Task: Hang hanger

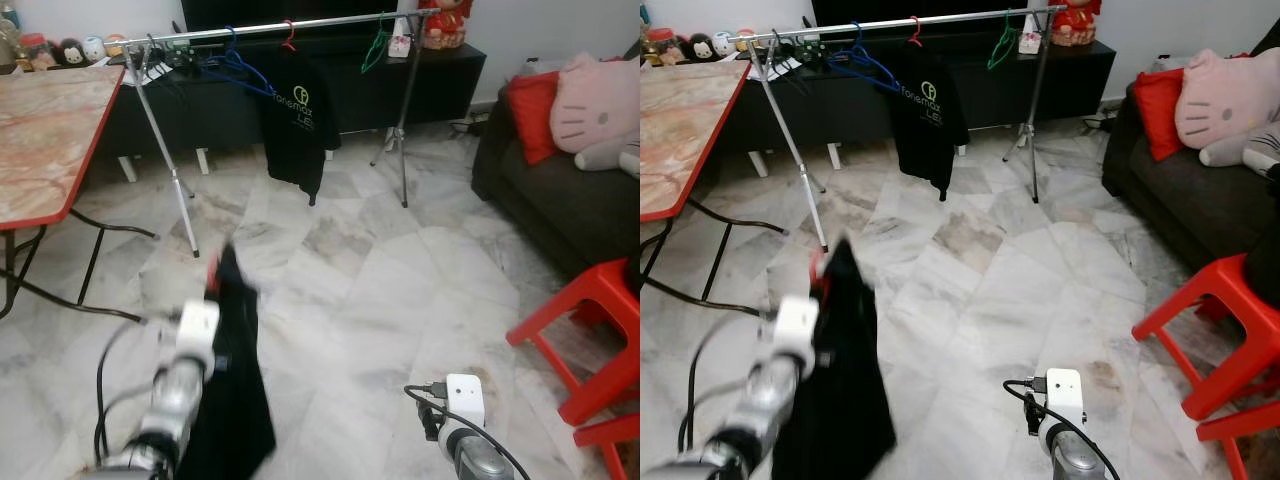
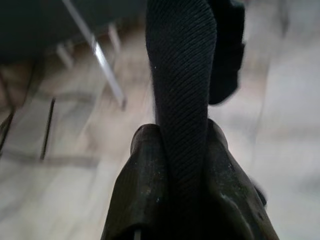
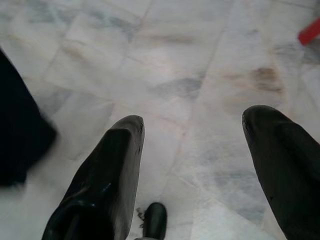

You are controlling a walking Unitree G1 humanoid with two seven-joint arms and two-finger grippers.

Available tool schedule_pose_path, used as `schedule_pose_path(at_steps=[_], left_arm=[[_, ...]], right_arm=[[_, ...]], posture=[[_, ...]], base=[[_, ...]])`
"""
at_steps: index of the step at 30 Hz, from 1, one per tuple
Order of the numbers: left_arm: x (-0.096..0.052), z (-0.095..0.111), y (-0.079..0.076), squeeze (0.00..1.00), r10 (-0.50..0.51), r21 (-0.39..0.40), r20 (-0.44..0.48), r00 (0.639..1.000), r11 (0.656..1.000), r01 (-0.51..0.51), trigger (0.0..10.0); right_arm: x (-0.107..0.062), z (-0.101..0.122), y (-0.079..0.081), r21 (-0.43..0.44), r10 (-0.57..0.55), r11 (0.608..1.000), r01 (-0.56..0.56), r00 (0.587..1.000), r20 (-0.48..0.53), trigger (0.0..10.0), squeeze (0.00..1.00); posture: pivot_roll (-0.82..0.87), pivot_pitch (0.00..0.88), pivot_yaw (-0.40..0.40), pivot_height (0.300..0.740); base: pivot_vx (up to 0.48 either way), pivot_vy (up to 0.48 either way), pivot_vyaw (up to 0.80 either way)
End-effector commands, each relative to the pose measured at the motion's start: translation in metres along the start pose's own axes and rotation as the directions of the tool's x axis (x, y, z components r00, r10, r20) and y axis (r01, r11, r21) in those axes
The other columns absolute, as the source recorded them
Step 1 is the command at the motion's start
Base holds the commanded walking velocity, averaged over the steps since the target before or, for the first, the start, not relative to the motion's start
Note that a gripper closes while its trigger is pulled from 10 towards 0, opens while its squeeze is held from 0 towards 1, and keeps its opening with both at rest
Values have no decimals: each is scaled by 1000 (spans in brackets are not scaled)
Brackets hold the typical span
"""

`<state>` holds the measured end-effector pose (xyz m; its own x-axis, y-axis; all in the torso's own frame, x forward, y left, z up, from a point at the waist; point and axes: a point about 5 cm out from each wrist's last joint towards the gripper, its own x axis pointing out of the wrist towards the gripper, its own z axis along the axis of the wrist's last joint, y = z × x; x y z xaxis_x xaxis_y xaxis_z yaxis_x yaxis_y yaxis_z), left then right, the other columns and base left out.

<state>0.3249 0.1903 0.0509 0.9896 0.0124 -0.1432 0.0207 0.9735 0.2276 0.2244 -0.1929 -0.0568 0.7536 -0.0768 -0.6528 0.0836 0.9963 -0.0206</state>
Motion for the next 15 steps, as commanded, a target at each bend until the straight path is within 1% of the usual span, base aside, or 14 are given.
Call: schedule_pose_path(at_steps=[1, 2, 3, 4, 5, 6, 7, 8, 9, 11, 12, 13, 14, 15], left_arm=[[-2, -5, -3, 0, -67, -9, -33, 997, 998, 67, 10000], [1, -1, -5, 0, -136, 21, -30, 990, 990, 137, 10000], [1, -1, -5, 0, -136, 21, -30, 990, 990, 137, 10000], [2, 0, -6, 0, -154, 30, -31, 988, 987, 155, 10000], [4, 5, -8, 0, -227, 50, -24, 974, 973, 228, 10000], [5, 8, -9, 0, -273, 59, -26, 962, 960, 274, 10000], [6, 10, -9, 0, -303, 65, -29, 953, 950, 304, 10000], [6, 12, -11, 0, -365, 96, -38, 930, 925, 367, 10000], [6, 12, -11, 0, -365, 96, -38, 930, 925, 367, 10000], [6, 16, -13, 0, -459, 149, -58, 886, 874, 463, 10000], [5, 19, -13, 0, -504, 177, -69, 861, 843, 508, 10000], [5, 23, -13, 0, -555, 197, -75, 829, 806, 558, 10000], [5, 23, -13, 0, -555, 197, -75, 829, 806, 558, 10000], [4, 26, -13, 0, -588, 209, -80, 805, 780, 590, 10000]], right_arm=[[-1, 0, -4, -9, -32, 999, 32, 999, 15, 10000, 0], [9, 56, -28, -58, -72, 995, 80, 987, 141, 10000, 0], [9, 56, -28, -58, -72, 995, 80, 987, 141, 10000, 0], [11, 77, -37, -69, -82, 993, 97, 979, 185, 10000, 0], [10, 95, -56, -185, -151, 965, 187, 970, 191, 10000, 0], [9, 99, -62, -216, -158, 955, 201, 966, 203, 10000, 0], [8, 105, -66, -192, -147, 963, 191, 964, 223, 10000, 0], [7, 113, -69, -154, -124, 974, 166, 960, 251, 10000, 0], [7, 113, -69, -154, -124, 974, 166, 960, 251, 10000, 0], [6, 127, -69, -129, -61, 986, 104, 954, 295, 10000, 0], [5, 136, -66, -155, -7, 986, 58, 949, 315, 10000, 0], [4, 146, -58, -228, 96, 974, -19, 939, 330, 10000, 0], [4, 146, -58, -228, 96, 974, -19, 939, 330, 10000, 0], [3, 152, -52, -281, 165, 957, -70, 928, 333, 10000, 0]], posture=[[-106, 0, -24, 740], [-106, 0, -24, 740], [-106, 0, -24, 740], [-106, 0, -24, 740], [-109, 0, -17, 740], [-121, 0, -13, 740], [-121, 0, -13, 740], [-121, 0, -13, 740], [-121, 0, -13, 740], [-118, 0, -13, 740], [-118, 0, -13, 740], [-118, 0, -13, 740], [-118, 0, -13, 740], [-118, 0, -13, 740]], base=[[0, 0, 0], [0, 0, 0], [0, 0, 0], [0, 0, 0], [0, 0, 0], [0, 0, 0], [0, 0, 0], [0, 0, 0], [0, 0, 0], [0, 0, 0], [0, 0, 0], [0, 0, 0], [0, 0, 0], [0, 0, 0]])
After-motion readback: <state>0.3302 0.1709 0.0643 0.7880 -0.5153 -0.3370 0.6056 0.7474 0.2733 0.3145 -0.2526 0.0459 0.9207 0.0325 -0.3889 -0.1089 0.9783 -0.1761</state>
